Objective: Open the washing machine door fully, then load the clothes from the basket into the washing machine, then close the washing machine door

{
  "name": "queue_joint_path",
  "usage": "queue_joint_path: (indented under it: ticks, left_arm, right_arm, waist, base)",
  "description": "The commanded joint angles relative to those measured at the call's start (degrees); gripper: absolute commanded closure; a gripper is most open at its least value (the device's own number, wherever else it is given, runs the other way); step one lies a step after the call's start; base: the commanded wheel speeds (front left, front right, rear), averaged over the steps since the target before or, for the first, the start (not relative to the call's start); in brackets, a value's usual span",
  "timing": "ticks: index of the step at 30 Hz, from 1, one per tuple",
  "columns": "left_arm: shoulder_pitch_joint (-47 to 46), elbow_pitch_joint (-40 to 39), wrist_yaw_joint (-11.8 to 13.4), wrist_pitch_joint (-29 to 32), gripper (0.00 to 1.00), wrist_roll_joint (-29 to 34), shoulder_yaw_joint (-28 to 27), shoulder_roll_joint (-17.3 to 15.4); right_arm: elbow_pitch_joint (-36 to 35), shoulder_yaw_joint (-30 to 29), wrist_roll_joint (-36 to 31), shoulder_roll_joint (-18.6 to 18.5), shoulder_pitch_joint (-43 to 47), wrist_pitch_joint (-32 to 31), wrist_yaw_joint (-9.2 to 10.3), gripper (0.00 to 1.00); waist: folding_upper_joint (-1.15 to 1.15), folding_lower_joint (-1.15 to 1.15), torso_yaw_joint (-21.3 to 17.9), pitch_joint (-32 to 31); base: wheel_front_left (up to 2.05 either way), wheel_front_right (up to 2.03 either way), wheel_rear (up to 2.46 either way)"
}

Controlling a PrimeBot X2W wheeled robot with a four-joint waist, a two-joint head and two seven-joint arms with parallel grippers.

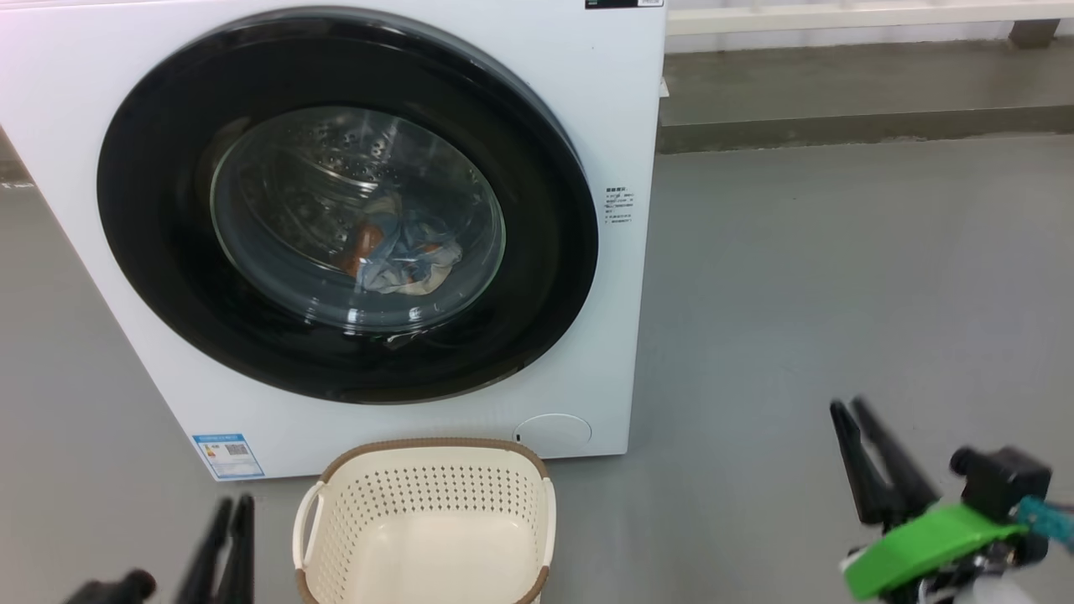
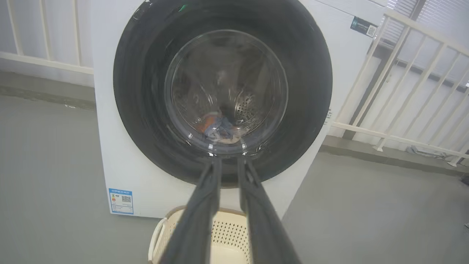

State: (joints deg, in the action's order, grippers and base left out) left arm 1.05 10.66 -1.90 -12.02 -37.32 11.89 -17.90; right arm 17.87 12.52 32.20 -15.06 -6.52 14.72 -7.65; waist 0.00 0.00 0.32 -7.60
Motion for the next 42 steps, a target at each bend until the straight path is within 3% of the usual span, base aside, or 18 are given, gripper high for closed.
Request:
queue_joint_path:
  ticks: [1, 4, 11, 15, 42]
  left_arm:
    - [0.71, 0.83, 0.00, 0.01, 1.00, 0.00, 0.33, 0.86]
    - [2.31, 2.61, -0.01, 0.06, 1.00, -0.13, 0.96, 2.59]
    - [1.77, 2.72, -0.32, 1.12, 1.00, -3.19, -0.16, 3.29]
    - [1.47, 2.75, -0.50, 1.71, 1.00, -4.95, -0.77, 3.69]
    - [-0.54, 2.88, -1.67, 5.55, 1.00, -16.34, -4.80, 6.27]
  right_arm:
    - [0.91, 0.30, 0.01, 0.70, 1.16, -0.01, 0.00, 1.00]
    - [2.93, 0.79, 0.16, 2.12, 3.78, -0.08, 0.00, 1.00]
    - [2.53, -0.36, 3.50, 2.69, 3.60, -1.30, 0.01, 1.00]
    - [2.32, -0.99, 5.42, 3.01, 3.51, -1.97, 0.01, 1.00]
    - [0.91, -5.10, 17.88, 5.10, 2.76, -6.35, 0.05, 1.00]
  waist:
    - [0.00, 0.00, 0.00, 0.00]
    - [0.00, 0.00, -0.01, 0.02]
    - [0.00, 0.13, -0.03, 0.32]
    - [0.00, 0.01, -0.04, 0.68]
    - [0.00, 0.00, -0.10, 2.32]
  base:
    - [0.00, 0.00, 0.00]
    - [0.00, 0.00, 0.00]
    - [0.00, 0.00, 0.00]
    - [0.00, 0.00, 0.00]
    - [0.00, 0.00, 0.00]
